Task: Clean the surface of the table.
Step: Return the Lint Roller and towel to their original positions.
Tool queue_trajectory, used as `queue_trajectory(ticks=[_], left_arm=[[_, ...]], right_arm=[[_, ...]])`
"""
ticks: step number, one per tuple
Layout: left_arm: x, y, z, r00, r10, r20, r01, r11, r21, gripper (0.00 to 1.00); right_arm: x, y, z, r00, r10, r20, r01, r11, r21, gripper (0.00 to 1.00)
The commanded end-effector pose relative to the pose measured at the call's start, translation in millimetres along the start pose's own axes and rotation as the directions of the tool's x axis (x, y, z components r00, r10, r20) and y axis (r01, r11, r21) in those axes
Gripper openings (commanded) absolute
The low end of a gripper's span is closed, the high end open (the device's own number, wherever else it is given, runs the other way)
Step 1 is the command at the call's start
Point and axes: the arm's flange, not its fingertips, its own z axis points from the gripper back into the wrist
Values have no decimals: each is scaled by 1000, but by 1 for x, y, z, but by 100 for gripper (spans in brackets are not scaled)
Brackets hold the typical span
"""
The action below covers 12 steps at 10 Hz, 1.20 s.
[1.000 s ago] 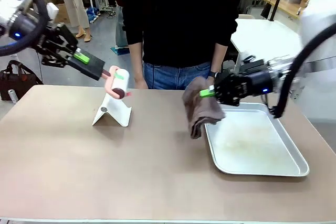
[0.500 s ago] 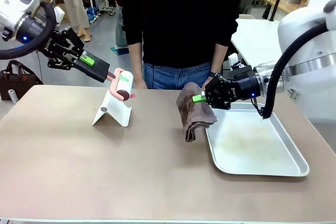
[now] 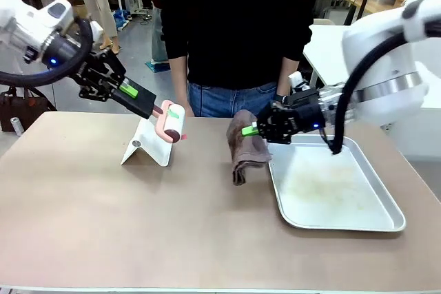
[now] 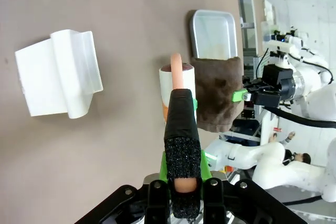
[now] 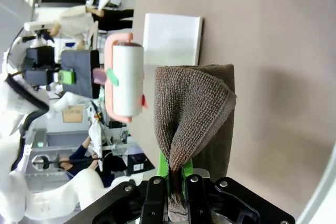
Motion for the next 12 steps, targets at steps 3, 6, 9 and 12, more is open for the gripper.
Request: queue_trajectory(ticks=[3, 6, 9, 12], left_arm=[[4, 11, -13, 1000, -25, 2, 25, 1000, -15, 22], [8, 19, -25, 1000, -6, -11, 6, 1000, 14, 22], [10, 32, -26, 999, 28, -23, -27, 1000, 10, 22], [11, 41, -28, 999, 43, -30, -41, 998, 41, 22]], right_arm=[[31, 5, -84, 997, -53, -56, 47, 994, -96, 11], [27, -4, -111, 992, -79, -98, 62, 984, -165, 11], [27, -11, -96, 994, -106, -38, 95, 972, -213, 11], [30, -19, -84, 995, -98, -1, 91, 926, -367, 11]])
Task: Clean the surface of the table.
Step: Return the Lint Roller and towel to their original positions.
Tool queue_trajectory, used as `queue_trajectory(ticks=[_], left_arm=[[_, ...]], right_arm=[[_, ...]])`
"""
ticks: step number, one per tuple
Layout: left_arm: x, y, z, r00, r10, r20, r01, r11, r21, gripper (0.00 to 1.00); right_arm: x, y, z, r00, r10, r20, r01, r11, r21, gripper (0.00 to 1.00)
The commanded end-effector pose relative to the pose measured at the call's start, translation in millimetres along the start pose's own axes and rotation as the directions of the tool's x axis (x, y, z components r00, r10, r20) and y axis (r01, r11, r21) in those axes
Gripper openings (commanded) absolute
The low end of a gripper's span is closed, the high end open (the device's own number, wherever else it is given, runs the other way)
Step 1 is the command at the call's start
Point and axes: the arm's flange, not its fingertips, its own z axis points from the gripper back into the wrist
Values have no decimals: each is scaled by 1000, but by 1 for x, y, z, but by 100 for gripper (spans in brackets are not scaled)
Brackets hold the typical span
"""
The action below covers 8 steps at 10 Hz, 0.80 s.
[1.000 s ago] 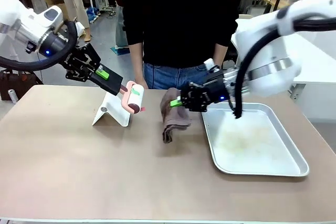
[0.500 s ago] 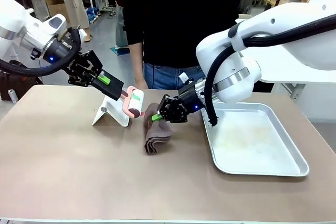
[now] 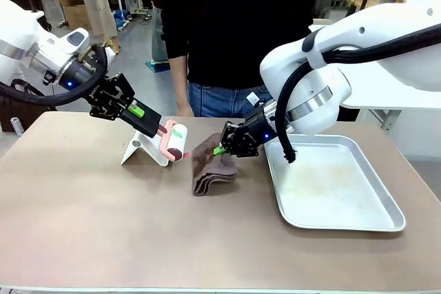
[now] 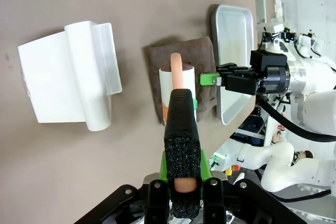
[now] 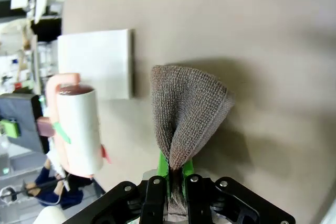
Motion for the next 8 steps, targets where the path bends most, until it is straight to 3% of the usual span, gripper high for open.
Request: queue_trajectory(ticks=[1, 6, 8], left_arm=[[2, 3, 3, 1000, 15, 7, -15, 1000, 27, 22], [8, 12, 3, 999, 38, 18, -39, 997, 61, 22], [13, 16, 6, 996, 32, 80, -39, 994, 98, 22]], right_arm=[[-3, 2, 9, 1000, -17, -3, 16, 989, -150, 11], [-1, 1, 13, 1000, 17, -1, -16, 935, -355, 11], [-1, 2, 11, 999, 26, -22, -32, 923, -384, 11]])
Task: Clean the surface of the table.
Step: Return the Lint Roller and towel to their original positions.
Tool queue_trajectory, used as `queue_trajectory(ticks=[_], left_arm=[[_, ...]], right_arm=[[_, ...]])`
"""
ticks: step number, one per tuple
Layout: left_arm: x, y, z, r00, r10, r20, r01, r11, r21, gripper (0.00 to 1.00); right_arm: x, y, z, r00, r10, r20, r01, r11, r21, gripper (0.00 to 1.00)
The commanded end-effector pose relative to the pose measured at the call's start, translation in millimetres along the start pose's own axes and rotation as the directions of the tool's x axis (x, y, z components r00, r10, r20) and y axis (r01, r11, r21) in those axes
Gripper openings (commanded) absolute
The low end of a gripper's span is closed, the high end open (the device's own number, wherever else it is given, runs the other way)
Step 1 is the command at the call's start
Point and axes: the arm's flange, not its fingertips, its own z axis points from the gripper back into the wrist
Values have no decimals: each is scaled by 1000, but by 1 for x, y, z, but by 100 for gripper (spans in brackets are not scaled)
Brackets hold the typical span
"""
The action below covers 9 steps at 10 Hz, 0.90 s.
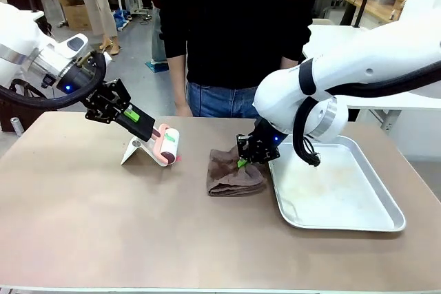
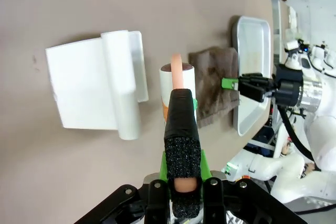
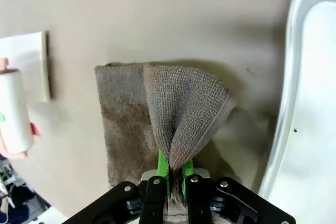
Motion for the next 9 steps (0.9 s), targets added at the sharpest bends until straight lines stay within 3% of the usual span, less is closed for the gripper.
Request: queue_trajectory(ticks=[1, 9], left_arm=[[9, 3, 3, 998, 0, 56, -2, 999, 42, 22], [32, 10, -5, 997, -45, -57, 50, 994, 97, 22]], right_arm=[[3, 7, 5, 1000, -11, -14, 10, 1000, -24, 11], [5, 6, 3, 999, -13, -39, 13, 1000, 10, 11]])
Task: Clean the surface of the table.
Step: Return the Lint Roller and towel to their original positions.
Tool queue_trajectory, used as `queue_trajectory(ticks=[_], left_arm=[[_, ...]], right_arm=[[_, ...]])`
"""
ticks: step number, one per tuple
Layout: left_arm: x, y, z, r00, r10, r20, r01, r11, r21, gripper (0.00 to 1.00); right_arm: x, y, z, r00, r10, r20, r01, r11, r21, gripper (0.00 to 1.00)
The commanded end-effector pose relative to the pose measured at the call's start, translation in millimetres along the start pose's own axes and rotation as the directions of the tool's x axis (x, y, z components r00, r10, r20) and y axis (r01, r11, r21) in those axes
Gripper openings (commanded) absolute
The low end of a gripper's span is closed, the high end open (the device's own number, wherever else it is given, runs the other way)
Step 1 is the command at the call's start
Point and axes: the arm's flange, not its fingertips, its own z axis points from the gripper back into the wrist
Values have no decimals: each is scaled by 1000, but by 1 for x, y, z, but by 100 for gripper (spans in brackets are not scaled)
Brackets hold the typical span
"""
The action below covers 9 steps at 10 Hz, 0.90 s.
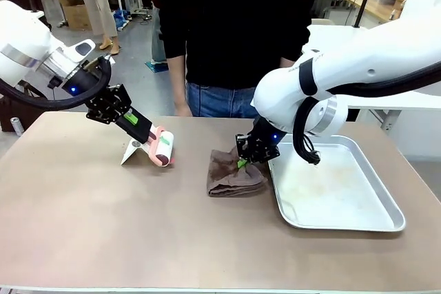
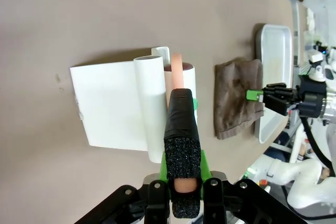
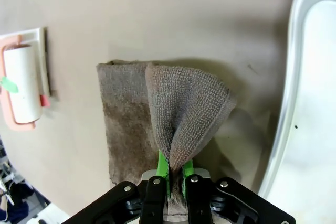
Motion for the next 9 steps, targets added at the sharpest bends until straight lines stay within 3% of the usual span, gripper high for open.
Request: queue_trajectory(ticks=[1, 9], left_arm=[[11, -4, 6, 999, -31, -36, 32, 999, 28, 22], [18, -6, -12, 998, -39, -53, 43, 997, 66, 22]], right_arm=[[3, 2, 1, 1000, -14, -15, 14, 1000, 20, 11], [5, -4, -2, 999, -30, -39, 31, 998, 46, 11]])
